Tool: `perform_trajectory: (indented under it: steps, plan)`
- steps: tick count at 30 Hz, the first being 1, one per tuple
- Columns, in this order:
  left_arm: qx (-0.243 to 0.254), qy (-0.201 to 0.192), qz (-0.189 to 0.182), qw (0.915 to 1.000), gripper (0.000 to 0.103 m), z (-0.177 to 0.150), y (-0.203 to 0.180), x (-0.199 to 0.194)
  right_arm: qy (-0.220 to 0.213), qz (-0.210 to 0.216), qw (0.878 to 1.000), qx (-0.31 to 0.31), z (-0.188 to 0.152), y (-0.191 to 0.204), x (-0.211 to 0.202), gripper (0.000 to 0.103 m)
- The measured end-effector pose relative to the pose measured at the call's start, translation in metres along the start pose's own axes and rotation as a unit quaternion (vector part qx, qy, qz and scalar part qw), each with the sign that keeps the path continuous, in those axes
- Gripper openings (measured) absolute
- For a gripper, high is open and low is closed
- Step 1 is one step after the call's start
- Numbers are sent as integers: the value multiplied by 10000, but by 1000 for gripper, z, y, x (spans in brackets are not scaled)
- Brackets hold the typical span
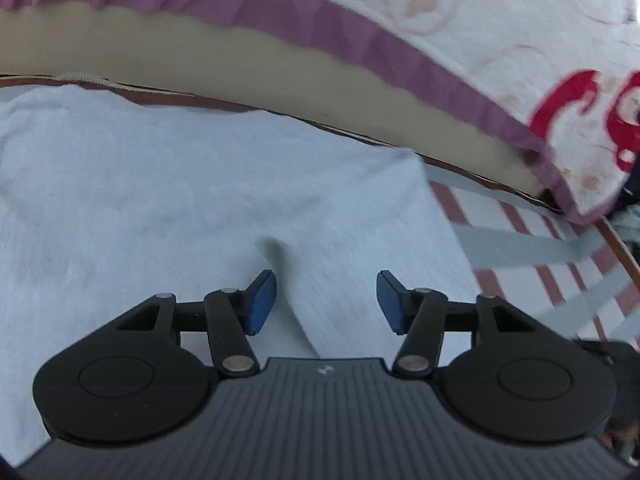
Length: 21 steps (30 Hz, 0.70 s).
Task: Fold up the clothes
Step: 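Pinch the folded shirt with the left gripper while the right gripper tugs its edge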
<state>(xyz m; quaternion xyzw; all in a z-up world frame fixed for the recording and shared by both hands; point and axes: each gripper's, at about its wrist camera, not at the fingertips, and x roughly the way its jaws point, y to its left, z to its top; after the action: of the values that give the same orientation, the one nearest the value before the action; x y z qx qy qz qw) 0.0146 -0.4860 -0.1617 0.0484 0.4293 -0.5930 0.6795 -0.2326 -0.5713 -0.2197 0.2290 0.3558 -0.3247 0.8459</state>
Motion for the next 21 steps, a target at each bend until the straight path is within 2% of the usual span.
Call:
perform_trajectory:
  steps: [1, 4, 7, 10, 11, 12, 13, 14, 16, 19, 21]
  plan:
    - [46, 87, -134, 9999, 56, -5, -5, -3, -13, -68, 10000, -16, -1, 2, -1, 38]
    - [236, 326, -230, 9989, 56, -14, -22, -3, -59, -142, 9999, 3, 2, 11, 0, 31]
    - [419, 384, -232, 9981, 56, -20, -33, -1, -82, -120, 9998, -148, -2, 27, 6, 37]
    - [354, 453, -289, 9979, 56, -26, -31, 0, -266, -556, 9968, -505, -5, 39, 11, 39]
    - [361, 458, -314, 9978, 52, -29, -30, 0, -330, -789, 9956, -385, -6, 35, 9, 35]
    - [504, 485, -277, 9972, 47, -31, -30, 1, -362, -1006, 9940, -237, -6, 30, 8, 24]
    - [706, 526, -209, 9959, 24, -32, -31, 2, -378, -1077, 9934, -128, -8, 25, 5, 25]
    - [908, 566, -142, 9942, 18, -33, -32, 3, -393, -1131, 9928, -24, -11, 20, 3, 25]
    - [925, 652, -134, 9935, 17, -31, -30, 2, -386, -1160, 9925, -55, -12, 22, 2, 24]
    - [533, 679, -196, 9961, 17, -29, -20, -1, -323, -1353, 9884, -611, -12, 35, 3, 23]
    - [517, 688, -160, 9962, 18, -29, -19, -3, -291, -1448, 9838, -1018, -15, 42, 2, 23]
